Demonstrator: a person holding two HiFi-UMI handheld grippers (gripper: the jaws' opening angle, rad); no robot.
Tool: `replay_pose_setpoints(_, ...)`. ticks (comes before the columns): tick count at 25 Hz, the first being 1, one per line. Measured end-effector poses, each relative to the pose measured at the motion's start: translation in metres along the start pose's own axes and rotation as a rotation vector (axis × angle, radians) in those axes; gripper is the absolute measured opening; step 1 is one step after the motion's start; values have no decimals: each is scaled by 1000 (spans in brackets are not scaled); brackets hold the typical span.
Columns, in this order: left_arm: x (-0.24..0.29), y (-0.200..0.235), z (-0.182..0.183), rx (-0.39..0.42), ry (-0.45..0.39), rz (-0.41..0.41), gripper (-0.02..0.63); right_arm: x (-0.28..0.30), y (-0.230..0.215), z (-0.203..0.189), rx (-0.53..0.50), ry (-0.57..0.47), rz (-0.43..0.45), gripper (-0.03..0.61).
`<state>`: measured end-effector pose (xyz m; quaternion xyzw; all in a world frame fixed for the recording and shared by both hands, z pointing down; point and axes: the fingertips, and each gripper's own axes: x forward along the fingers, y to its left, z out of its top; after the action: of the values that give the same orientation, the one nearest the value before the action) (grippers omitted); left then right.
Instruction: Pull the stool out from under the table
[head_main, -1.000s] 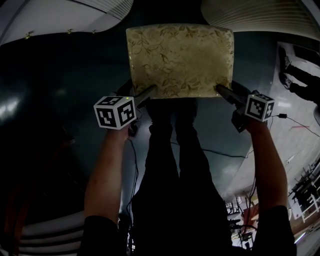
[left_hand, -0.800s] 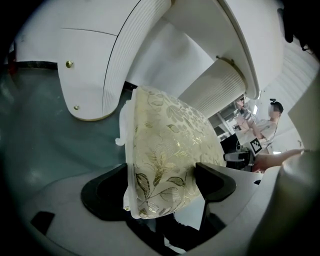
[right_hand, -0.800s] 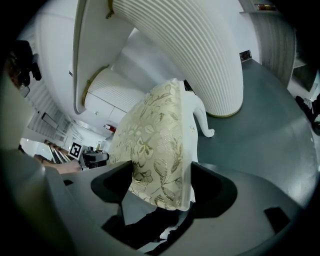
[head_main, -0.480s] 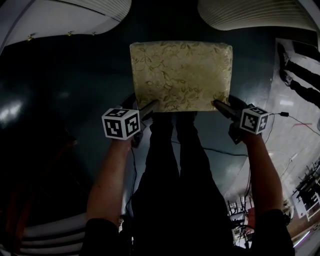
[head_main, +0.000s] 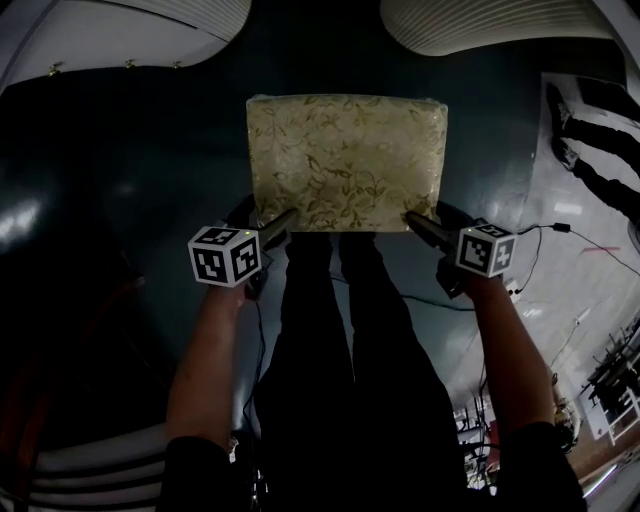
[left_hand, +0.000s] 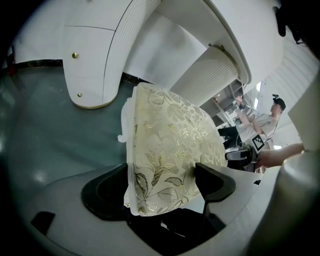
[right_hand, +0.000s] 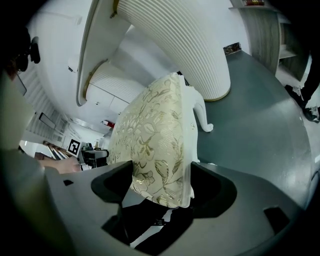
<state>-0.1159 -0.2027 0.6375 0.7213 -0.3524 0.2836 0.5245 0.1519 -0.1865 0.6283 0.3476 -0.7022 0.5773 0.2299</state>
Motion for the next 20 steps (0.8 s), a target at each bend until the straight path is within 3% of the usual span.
replay_pose_setpoints(12, -11, -11, -2, 14, -72, 23, 394, -2, -3, -7, 18, 14, -17, 311)
replay_pose_setpoints(16, -12, -12, -2, 22, -48, 23, 395, 2, 0, -7, 22, 52, -20, 313)
replay_pose_setpoints(20, -13, -13, -1, -22, -38, 24, 394, 1, -2, -7, 34, 80, -11, 313)
